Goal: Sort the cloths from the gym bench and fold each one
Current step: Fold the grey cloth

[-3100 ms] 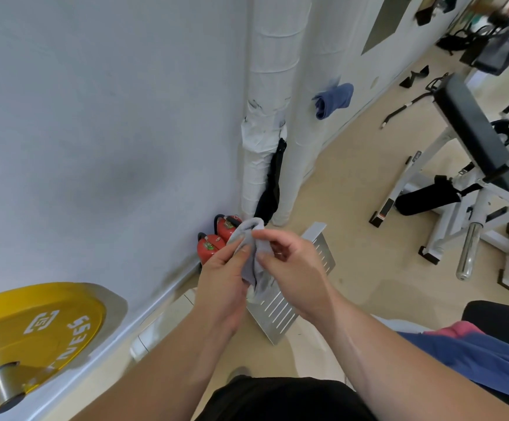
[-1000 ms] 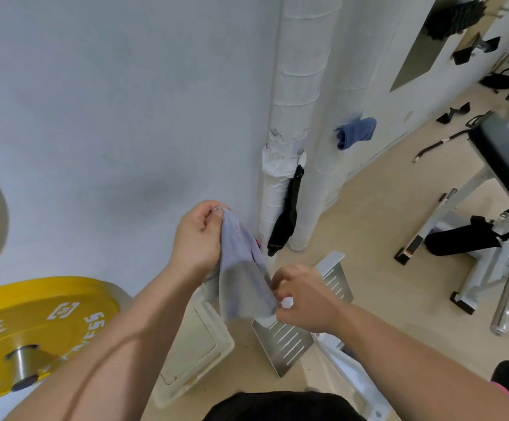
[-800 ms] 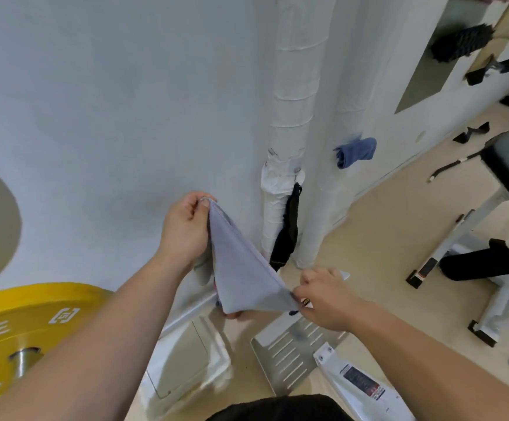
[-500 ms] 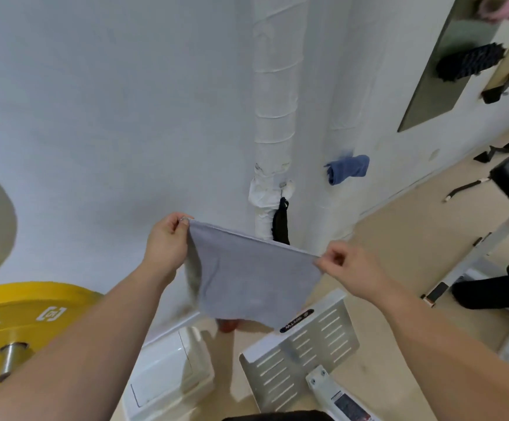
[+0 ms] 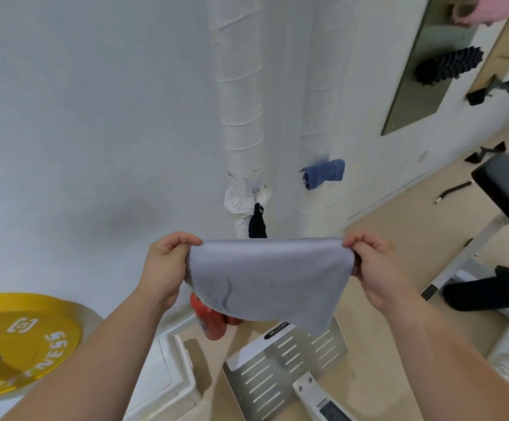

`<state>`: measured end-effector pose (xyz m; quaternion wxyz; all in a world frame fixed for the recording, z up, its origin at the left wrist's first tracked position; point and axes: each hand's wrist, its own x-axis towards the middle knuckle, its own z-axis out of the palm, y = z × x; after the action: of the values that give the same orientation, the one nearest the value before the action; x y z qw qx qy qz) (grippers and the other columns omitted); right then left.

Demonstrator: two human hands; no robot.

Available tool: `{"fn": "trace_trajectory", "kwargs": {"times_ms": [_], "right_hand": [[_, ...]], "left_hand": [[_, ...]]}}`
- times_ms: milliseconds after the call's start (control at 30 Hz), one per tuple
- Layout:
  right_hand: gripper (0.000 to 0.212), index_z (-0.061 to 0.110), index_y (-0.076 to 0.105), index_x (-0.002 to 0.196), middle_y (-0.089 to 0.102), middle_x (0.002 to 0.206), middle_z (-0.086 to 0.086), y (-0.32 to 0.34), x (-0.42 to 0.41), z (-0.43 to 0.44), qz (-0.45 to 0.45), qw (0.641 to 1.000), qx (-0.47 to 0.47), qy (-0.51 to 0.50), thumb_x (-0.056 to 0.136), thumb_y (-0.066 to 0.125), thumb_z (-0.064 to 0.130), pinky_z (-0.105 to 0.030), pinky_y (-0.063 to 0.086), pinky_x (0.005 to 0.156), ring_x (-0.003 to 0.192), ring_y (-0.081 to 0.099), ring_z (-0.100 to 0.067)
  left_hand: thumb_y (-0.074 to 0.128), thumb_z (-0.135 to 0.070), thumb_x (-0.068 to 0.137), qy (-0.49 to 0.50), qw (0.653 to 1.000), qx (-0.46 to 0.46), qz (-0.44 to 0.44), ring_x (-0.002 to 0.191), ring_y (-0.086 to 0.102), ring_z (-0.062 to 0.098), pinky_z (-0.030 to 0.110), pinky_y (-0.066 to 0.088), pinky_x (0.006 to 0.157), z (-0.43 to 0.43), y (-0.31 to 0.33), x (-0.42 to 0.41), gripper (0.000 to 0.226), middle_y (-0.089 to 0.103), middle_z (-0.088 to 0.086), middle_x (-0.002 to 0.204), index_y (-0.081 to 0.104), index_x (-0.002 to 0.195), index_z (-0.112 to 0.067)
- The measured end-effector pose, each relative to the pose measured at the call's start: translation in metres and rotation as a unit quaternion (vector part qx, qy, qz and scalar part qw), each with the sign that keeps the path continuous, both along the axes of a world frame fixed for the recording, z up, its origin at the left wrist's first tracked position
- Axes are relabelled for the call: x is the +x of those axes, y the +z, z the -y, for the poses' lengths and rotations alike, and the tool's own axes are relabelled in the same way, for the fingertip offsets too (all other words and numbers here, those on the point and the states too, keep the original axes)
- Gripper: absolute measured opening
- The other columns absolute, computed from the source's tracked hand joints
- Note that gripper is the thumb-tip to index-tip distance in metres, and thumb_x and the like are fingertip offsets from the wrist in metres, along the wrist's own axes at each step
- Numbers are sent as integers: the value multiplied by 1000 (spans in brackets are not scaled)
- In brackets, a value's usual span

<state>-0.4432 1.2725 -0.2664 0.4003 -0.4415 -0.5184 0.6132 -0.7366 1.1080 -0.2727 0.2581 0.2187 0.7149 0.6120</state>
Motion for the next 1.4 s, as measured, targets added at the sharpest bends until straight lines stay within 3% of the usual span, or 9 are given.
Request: {"fn": "trace_trajectory", "kwargs": {"times_ms": [167,333,500,600,733,833,967,1133,1400], "right_hand": [[32,26,77,91,75,98,-2,-18,-1,-3,105,994,26,-18,93,52,5,-34,55,80,86,67,-15],[20,26,75,104,69,87,15,-16,-11,13,250,947,201,-22,95,62,15,-10,45,75,80,63,0],[32,24,74,112,71,87,19,0,-39,57,182,955,233,33,97,52,6,-13,47,71,81,63,8],[34,23,72,117,70,101,25,6,-56,82,118,956,249,101,99,47,9,-7,45,80,100,65,6],[43,28,66,126,71,105,22,4,-62,88,58,964,218,141,99,43,4,-23,56,86,102,68,-8],[37,26,71,115,72,95,11,0,-61,83,91,957,253,112,95,55,-1,-32,57,82,89,70,-12],[17,20,78,96,59,94,10,3,-62,79,142,934,316,90,86,74,7,-13,45,76,85,63,-9],[4,23,74,88,52,100,13,4,-60,74,189,894,392,105,85,75,20,-17,43,86,100,55,-10],[7,23,72,83,51,94,21,2,-66,74,184,890,411,71,85,78,21,-15,42,81,94,55,-8]], "left_hand": [[50,-1,94,-6,999,-28,14,94,68,20,34,54,82,-1,-3,12,33,76,2,101,79,90,-17],[51,-1,95,-23,999,-30,-28,78,65,8,21,51,68,0,6,36,36,75,-8,93,78,96,-26],[52,-5,98,-77,993,-19,-86,59,56,16,23,48,56,3,16,70,36,72,12,77,77,103,-31],[48,-2,100,-135,988,15,-71,54,52,12,24,47,54,4,29,93,43,63,0,64,65,117,-37],[48,-8,102,-130,991,-6,-42,61,62,18,39,53,63,4,31,95,42,70,0,68,53,122,-45],[51,-7,101,-152,988,-23,-11,54,59,17,33,50,54,5,36,96,27,68,3,64,66,109,-29],[52,-2,100,-178,984,-8,29,40,52,3,12,37,37,7,42,103,17,65,-4,56,68,104,-7],[51,-2,101,-171,983,-11,64,37,52,5,15,39,35,7,43,97,17,63,-4,51,67,105,-3],[52,-10,102,-213,975,11,68,40,54,0,11,39,40,9,41,100,19,61,-11,51,69,107,-1]]}}
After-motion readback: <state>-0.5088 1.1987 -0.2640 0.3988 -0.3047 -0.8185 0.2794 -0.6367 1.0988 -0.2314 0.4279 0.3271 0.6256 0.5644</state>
